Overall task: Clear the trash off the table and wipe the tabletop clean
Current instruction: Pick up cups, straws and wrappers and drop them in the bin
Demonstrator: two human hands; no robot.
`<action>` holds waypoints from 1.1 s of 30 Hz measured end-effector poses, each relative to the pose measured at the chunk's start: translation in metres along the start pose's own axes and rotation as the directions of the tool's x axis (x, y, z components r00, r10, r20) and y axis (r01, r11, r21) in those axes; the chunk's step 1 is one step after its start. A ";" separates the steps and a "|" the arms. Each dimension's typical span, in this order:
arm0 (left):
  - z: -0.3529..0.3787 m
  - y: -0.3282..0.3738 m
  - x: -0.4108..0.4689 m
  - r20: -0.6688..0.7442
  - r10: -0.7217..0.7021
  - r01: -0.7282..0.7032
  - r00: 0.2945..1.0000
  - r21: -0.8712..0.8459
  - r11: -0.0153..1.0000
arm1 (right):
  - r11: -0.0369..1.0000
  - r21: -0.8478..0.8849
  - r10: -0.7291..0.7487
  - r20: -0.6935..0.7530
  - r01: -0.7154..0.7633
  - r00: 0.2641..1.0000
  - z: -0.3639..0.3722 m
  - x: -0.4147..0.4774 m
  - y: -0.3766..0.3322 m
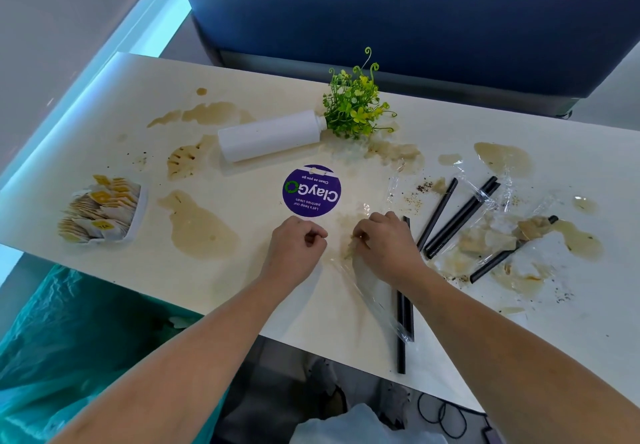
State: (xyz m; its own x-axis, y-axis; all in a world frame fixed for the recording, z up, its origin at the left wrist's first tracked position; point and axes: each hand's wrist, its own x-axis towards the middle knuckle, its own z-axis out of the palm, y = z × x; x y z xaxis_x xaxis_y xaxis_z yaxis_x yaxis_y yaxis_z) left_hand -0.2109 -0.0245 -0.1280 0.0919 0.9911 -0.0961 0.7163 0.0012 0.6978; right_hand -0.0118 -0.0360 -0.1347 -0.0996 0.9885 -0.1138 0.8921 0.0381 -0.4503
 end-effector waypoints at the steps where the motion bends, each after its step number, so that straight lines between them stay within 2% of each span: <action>1: 0.002 0.001 -0.003 0.008 -0.005 0.005 1.000 -0.010 1.000 | 1.000 0.008 -0.009 0.012 0.009 1.000 -0.001 -0.002 0.002; 7: 0.007 0.008 -0.016 0.089 -0.027 0.030 0.996 -0.039 0.999 | 0.999 0.043 -0.032 0.000 0.032 0.999 0.002 -0.010 0.004; 12: 0.006 0.008 -0.023 0.233 0.092 -0.104 0.968 0.041 0.994 | 0.993 -0.029 -0.112 0.038 0.113 0.993 0.004 -0.012 0.003; 18: 0.004 0.007 -0.024 0.258 0.128 -0.159 0.958 0.101 0.982 | 0.980 -0.110 -0.160 0.085 0.168 0.984 0.007 -0.012 0.002; 27: 0.003 0.005 -0.023 0.369 0.146 -0.231 0.918 0.199 0.952 | 0.984 -0.121 -0.123 0.052 0.128 0.991 0.006 -0.011 0.002; 33: 0.007 0.013 -0.022 0.433 0.181 -0.330 0.883 0.297 0.896 | 0.990 -0.105 -0.090 -0.001 0.089 0.996 0.000 -0.011 0.007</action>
State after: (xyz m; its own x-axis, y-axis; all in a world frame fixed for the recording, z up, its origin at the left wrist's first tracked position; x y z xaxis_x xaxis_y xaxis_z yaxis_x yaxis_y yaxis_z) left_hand -0.1993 -0.0470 -0.1218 0.5107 0.8177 -0.2658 0.8172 -0.3655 0.4457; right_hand -0.0044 -0.0463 -0.1363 -0.1790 0.9812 -0.0723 0.9210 0.1413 -0.3631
